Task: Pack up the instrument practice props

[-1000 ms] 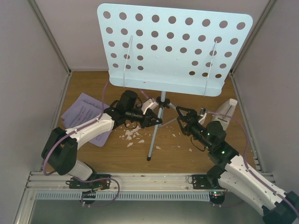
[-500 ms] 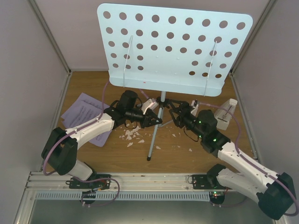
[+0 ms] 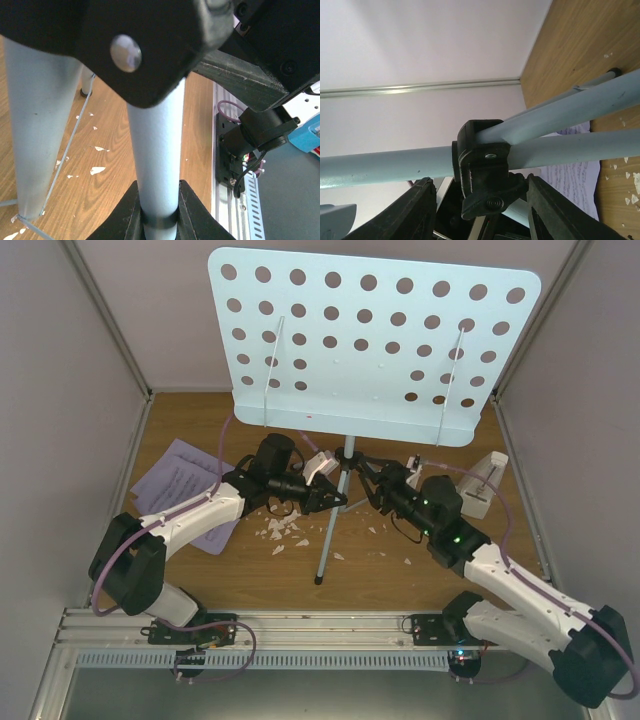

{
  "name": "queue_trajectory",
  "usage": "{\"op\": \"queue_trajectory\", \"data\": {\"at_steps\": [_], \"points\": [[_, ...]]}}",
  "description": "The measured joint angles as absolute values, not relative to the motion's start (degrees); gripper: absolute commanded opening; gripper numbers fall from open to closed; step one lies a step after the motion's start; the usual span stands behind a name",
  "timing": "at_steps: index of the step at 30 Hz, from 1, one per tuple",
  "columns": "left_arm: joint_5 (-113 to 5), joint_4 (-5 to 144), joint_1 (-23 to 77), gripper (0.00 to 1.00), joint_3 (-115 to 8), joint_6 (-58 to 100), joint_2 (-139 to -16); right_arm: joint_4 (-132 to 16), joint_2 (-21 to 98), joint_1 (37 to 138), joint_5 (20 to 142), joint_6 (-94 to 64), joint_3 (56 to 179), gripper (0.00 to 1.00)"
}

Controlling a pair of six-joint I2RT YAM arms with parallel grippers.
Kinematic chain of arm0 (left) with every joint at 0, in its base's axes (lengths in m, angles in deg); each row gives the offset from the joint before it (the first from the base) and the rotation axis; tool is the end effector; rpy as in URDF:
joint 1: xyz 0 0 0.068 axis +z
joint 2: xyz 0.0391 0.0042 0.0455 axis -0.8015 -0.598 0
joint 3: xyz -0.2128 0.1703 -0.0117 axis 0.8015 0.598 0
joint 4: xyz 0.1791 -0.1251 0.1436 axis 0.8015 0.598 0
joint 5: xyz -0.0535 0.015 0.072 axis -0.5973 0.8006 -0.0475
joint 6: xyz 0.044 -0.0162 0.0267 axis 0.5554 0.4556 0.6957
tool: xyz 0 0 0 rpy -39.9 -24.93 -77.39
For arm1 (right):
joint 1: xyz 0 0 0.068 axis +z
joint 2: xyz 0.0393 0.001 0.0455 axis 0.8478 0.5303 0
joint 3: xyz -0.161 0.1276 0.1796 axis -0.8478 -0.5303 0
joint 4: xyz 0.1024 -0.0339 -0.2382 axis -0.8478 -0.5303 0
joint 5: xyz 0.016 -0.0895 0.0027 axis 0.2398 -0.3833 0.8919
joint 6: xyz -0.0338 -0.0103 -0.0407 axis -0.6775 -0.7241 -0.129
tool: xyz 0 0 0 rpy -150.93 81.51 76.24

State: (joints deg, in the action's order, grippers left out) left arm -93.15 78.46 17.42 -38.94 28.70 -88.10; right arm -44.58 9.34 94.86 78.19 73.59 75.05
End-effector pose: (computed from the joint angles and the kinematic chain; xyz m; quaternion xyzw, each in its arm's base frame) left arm 0.2476 -0.2112 0.2576 0.4048 0.7281 -0.4774 0.2795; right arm 0.1729 0.1335 0.2890 0.3375 0.6603 0.6253 0.2430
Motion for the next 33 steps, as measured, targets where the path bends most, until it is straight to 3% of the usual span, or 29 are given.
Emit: {"op": "queue_trajectory", "data": {"at_steps": [27, 33], "points": [[-93.17, 78.48, 17.42, 0.0, -38.94, 28.72, -88.1, -42.42, 10.87, 95.84, 76.38, 76.1, 74.13, 0.02], [-93.17, 78.48, 17.42, 0.0, -38.96, 28.7, -88.1, -42.18, 10.94, 95.88, 75.94, 70.35, 74.13, 0.0]]}}
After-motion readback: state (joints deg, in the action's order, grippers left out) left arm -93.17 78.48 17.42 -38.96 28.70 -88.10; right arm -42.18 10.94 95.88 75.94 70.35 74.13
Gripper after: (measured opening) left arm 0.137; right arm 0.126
